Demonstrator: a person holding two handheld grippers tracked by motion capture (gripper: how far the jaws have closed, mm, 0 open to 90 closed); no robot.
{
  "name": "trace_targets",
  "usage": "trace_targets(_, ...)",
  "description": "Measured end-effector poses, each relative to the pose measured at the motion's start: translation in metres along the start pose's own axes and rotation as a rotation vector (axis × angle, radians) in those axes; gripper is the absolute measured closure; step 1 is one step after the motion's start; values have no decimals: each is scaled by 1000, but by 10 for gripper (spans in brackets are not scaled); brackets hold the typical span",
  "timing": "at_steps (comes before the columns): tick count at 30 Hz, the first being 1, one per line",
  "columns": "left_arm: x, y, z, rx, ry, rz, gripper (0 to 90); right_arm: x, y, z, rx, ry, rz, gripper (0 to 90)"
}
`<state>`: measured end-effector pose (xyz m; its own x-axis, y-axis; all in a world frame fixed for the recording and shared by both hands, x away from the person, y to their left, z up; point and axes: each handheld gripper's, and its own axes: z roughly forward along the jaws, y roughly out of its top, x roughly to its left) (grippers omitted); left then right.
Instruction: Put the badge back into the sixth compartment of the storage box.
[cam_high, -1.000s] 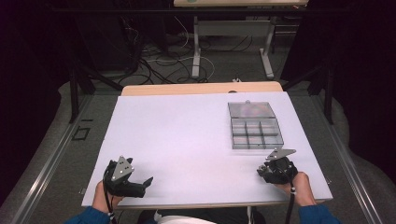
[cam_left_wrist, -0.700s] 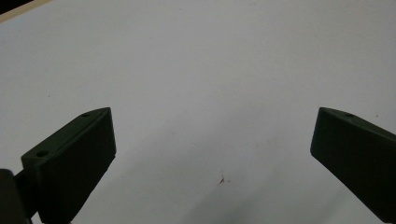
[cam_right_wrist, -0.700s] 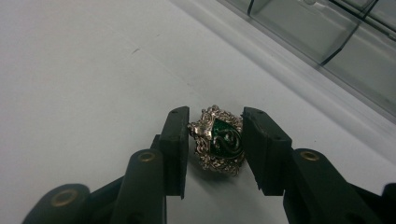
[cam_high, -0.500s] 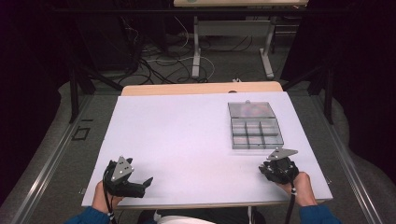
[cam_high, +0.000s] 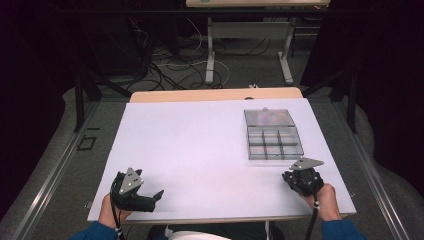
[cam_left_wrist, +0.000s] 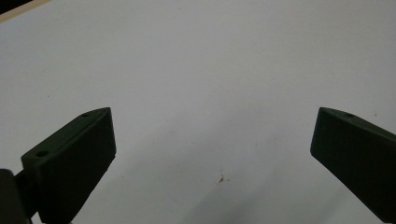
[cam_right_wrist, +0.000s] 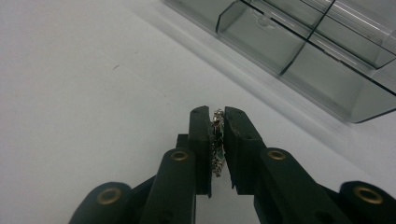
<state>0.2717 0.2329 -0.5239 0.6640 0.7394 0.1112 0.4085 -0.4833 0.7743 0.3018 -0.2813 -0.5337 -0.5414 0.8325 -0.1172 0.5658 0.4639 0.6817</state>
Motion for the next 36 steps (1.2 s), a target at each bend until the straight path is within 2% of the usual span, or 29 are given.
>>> trace_targets(5,0,0,0,7,4,10,1,0,0,0,3,-1,3,846)
trace_targets(8,0,0,0,6,3,10,1,0,0,-1,-2,-37,-4,872)
trace_targets(12,0,0,0,6,2,10,1,-3,-2,-2,-8,-25,26,873)
trace_targets(16,0,0,0,3,3,7,1,0,-1,-2,-10,-28,13,874)
trace_targets(18,0,0,0,3,3,5,1,-1,0,-4,-19,-30,-2,873)
trace_targets(21,0,0,0,2,4,6,1,-1,0,-5,-30,-27,11,873)
trace_targets(30,-1,0,0,1,3,7,1,-1,2,-14,-97,-49,9,873)
trace_targets(36,0,0,1,-1,7,9,1,-1,4,-18,-123,-59,3,873)
